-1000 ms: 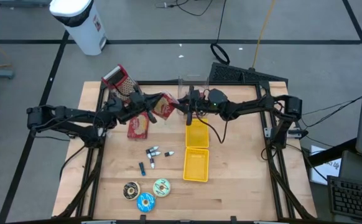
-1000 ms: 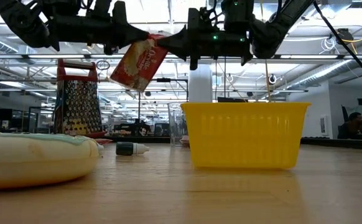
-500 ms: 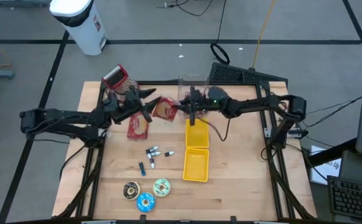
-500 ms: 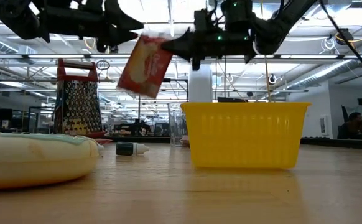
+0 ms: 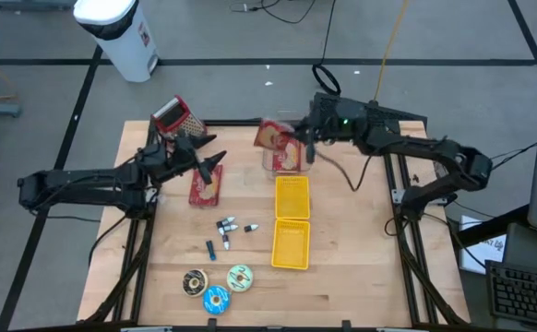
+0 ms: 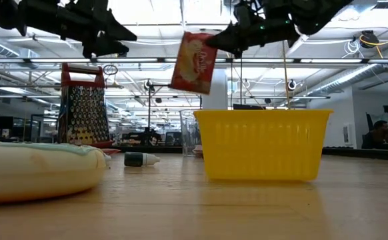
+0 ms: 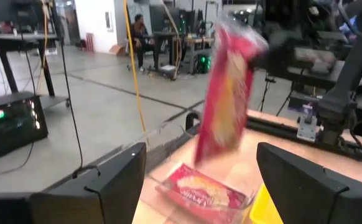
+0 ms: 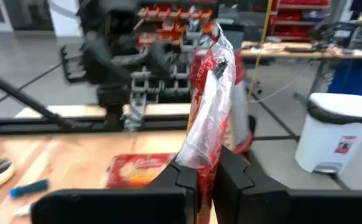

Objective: Pick & Place Food Item
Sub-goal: Put the red popcorn bag into the transparent bin

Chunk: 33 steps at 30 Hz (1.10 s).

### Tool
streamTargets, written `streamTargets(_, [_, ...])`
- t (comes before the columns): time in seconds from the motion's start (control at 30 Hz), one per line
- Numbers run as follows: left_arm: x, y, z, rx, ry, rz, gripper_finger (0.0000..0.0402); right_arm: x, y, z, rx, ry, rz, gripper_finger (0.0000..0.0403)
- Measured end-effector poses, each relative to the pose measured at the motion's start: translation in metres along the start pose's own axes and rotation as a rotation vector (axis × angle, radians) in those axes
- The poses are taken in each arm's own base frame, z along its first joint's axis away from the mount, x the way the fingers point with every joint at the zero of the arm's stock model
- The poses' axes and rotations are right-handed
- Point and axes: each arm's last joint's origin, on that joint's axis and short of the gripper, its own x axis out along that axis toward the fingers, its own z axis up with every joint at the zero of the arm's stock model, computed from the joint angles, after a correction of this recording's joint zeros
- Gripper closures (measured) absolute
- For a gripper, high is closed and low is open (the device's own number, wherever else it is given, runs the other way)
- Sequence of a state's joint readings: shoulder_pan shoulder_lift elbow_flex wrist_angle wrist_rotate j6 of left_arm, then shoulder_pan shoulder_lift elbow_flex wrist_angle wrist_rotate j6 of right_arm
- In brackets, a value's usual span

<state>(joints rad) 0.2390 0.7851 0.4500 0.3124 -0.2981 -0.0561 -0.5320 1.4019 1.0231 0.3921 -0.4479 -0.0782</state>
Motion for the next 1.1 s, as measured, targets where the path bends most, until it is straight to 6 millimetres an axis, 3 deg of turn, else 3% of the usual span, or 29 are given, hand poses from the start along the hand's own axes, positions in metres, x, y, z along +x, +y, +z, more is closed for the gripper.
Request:
streamTargets(0.23, [0.002, -0.001, -0.003, -0.015, 0.015, 0.001, 0.0104, -0.025, -0.046, -0.008, 0.122, 0.006, 0.062, 0.0394])
streamTargets(0.37, [0.002, 0.000, -0.003, -0.026, 0.018, 0.002, 0.0099, -0.034, -0.062, -0.017, 0.189, 0.025, 0.141, 0.0395])
streamTargets(0.63, [0.002, 0.000, -0.003, -0.043, 0.017, 0.002, 0.0111, -0.029, -0.057, -0.022, 0.108, 0.026, 0.288, 0.0395])
streamTargets(1.1, [0.002, 0.000, -0.003, -0.057, 0.018, 0.002, 0.0116, -0.019, -0.038, -0.036, 0.081, 0.144, 0.293, 0.0395])
